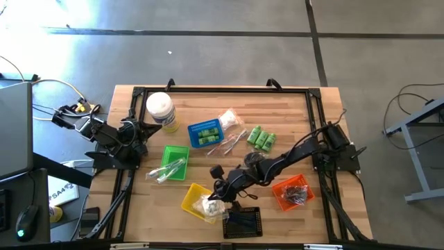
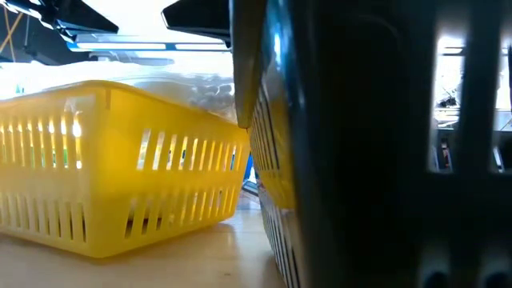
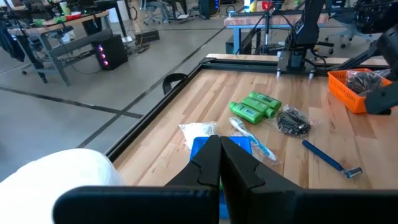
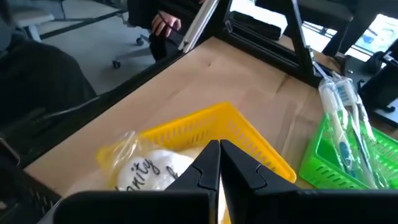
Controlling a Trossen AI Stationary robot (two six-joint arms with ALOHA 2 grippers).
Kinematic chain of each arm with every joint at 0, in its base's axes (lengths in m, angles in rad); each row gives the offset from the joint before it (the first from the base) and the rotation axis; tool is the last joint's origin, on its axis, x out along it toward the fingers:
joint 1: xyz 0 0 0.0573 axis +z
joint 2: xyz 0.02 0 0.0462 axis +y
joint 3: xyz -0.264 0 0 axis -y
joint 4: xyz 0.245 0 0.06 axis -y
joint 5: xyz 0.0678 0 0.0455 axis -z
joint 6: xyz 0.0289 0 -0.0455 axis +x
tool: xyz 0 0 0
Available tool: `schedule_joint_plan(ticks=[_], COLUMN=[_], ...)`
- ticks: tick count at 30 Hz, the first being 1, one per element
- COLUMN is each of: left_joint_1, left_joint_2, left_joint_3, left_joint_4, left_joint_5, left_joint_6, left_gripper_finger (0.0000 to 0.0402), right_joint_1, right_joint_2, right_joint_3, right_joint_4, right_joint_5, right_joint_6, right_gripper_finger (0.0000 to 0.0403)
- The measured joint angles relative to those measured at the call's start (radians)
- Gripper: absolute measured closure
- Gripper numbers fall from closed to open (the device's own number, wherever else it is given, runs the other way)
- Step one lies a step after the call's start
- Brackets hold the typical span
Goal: Pick & Place Travel size toiletries
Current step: Put the green shampoo into the blue bin
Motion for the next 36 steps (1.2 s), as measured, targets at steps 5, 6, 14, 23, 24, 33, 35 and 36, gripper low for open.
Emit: schedule_joint_plan(ticks=[5,6,14,23,24,33,35,36], left_joint_1=[0.0,0.0,0.0,0.0,0.0,0.0,0.0,0.0], left_joint_2=[0.0,0.0,0.0,0.0,0.0,0.0,0.0,0.0], left_joint_3=[0.0,0.0,0.0,0.0,0.0,0.0,0.0,0.0], left_joint_4=[0.0,0.0,0.0,-0.005,-0.005,-0.004,-0.004,-0.004], left_joint_5=[0.0,0.0,0.0,0.032,0.035,0.035,0.035,0.035], left_joint_6=[0.0,0.0,0.0,0.037,0.042,0.053,0.053,0.053], left_gripper_finger=[0.0401,0.0402,0.0402,0.0402,0.0402,0.0402,0.0402,0.0401], right_joint_1=[0.0,0.0,-0.003,-0.061,-0.063,-0.028,-0.03,-0.03], right_joint_2=[-0.006,-0.007,-0.234,-0.617,-0.645,-1.049,-1.147,-1.195], right_joint_3=[0.0,0.0,-0.006,-0.013,-0.014,-0.31,-0.41,-0.459], right_joint_4=[0.013,0.013,-0.14,-0.545,-0.584,-0.549,-0.465,-0.438], right_joint_5=[0.002,0.003,0.042,0.242,0.245,0.435,0.437,0.435], right_joint_6=[0.012,0.013,0.09,0.347,0.369,0.445,0.467,0.478], right_gripper_finger=[0.0399,0.0399,0.0399,0.0399,0.0399,0.0399,0.0399,0.0399])
